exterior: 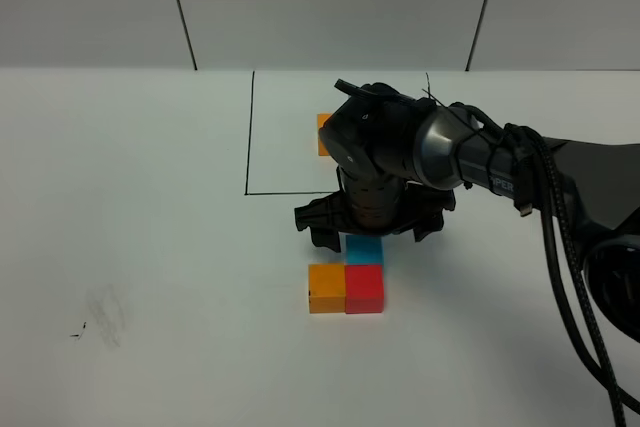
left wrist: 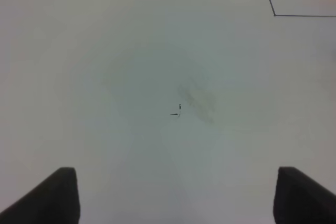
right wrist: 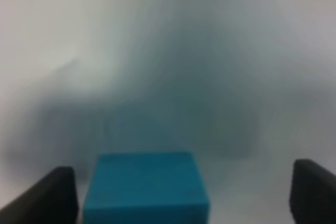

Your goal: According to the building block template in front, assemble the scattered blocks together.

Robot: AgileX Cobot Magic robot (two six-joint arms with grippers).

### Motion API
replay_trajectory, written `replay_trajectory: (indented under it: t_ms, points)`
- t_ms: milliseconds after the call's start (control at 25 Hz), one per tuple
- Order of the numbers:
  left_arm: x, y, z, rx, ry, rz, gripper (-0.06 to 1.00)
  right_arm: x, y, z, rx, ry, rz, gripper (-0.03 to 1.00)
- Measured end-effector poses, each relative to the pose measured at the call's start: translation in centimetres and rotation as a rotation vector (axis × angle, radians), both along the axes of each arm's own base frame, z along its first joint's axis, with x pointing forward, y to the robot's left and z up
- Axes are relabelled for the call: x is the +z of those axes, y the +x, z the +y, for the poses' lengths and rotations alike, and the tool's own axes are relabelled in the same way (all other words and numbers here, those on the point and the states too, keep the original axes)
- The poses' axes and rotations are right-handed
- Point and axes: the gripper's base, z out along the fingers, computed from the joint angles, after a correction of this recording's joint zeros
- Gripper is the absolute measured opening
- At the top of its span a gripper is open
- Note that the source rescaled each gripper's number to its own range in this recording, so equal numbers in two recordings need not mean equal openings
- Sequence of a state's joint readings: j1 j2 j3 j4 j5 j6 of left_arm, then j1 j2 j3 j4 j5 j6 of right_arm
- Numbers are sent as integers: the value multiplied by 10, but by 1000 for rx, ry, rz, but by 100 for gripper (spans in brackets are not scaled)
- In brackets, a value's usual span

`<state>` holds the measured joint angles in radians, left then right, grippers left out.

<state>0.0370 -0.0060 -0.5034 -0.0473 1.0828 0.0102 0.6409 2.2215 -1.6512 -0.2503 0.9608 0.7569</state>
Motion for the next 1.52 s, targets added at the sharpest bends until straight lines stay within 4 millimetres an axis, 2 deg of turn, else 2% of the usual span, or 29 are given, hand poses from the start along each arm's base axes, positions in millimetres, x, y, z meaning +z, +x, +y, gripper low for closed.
replay_trajectory:
  t_ms: [120, 240, 440, 600, 800, 880, 1000, 1080, 1160, 1280, 1400, 1520]
  points:
    - [0, 0, 0, 0, 0, 0, 64, 17, 2, -4, 28, -20, -58, 96]
    - [0, 0, 0, 0, 0, 0, 64, 40, 3, -6, 48, -14, -128, 99]
    - [0, 0, 0, 1, -1, 0, 64, 108, 3, -21, 105, -28, -351, 100]
    - [0, 0, 0, 1, -1, 0, 64, 177, 2, -65, 93, -113, -545, 100]
    - [0, 0, 0, 1, -2, 0, 64, 261, -17, -156, 34, -282, -705, 100]
    - [0, 0, 0, 1, -2, 0, 64, 288, -33, -191, -20, -317, -748, 100]
    - [0, 0, 0, 1, -2, 0, 64, 323, -68, -243, -125, -391, -772, 100]
    - [0, 0, 0, 1, -2, 0, 64, 340, -96, -275, -187, -468, -747, 100]
    - [0, 0, 0, 1, -2, 0, 64, 351, -124, -297, -216, -538, -693, 100]
    - [0, 0, 0, 1, -1, 0, 64, 365, -163, -307, -212, -562, -668, 100]
    - [0, 0, 0, 1, -1, 0, 64, 381, -202, -304, -163, -544, -733, 100]
    - [0, 0, 0, 1, -1, 0, 64, 393, -252, -298, -107, -506, -826, 100]
